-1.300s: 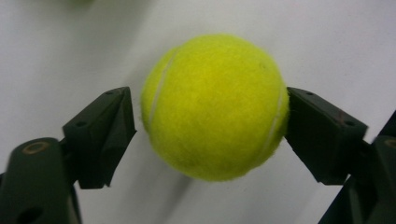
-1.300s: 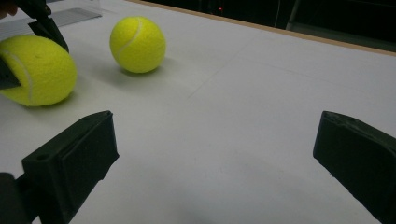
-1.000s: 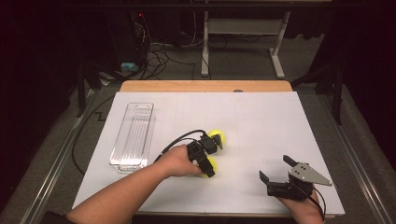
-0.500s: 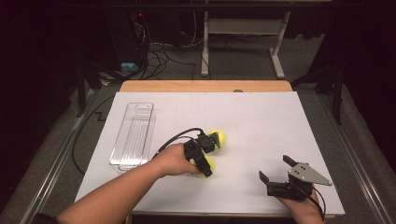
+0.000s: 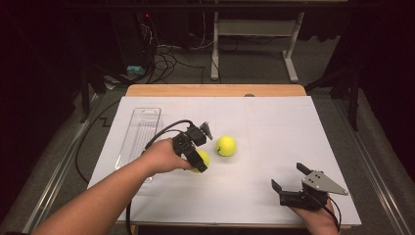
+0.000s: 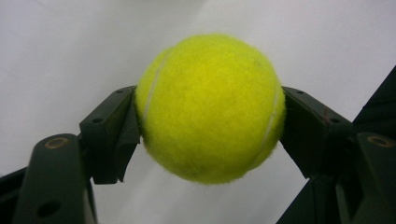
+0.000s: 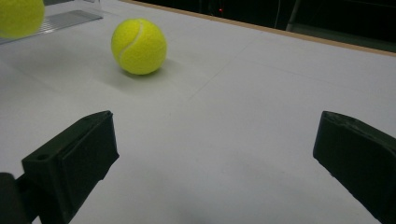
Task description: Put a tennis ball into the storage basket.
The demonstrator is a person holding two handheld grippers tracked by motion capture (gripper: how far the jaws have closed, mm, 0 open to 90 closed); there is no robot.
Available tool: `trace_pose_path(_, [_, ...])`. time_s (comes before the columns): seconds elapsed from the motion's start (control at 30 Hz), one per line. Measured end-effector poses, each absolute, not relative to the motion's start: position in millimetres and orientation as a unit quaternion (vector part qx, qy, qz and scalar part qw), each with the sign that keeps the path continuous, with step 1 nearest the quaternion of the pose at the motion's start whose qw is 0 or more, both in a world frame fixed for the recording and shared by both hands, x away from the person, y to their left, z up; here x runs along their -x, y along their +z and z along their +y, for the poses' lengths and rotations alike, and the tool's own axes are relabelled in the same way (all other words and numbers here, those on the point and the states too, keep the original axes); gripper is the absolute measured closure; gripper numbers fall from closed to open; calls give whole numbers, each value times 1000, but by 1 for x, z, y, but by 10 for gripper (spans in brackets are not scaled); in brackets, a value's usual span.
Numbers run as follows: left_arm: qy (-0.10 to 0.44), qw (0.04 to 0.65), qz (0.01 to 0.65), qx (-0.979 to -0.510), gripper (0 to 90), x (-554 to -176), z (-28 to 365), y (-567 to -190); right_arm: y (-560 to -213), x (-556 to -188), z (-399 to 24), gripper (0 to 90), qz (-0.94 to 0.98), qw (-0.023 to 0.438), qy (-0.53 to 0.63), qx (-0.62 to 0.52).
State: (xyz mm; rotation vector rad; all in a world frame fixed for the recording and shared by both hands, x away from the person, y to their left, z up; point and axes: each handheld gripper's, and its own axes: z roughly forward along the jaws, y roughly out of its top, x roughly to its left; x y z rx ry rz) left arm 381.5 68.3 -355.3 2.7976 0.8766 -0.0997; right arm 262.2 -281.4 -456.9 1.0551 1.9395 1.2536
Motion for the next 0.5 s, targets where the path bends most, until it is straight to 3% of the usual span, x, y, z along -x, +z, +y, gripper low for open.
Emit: trace_pose_path(0.5, [-1,101,360,-927,263,-408,124,-320,-456,-262,-282,0,729,297,471,-397])
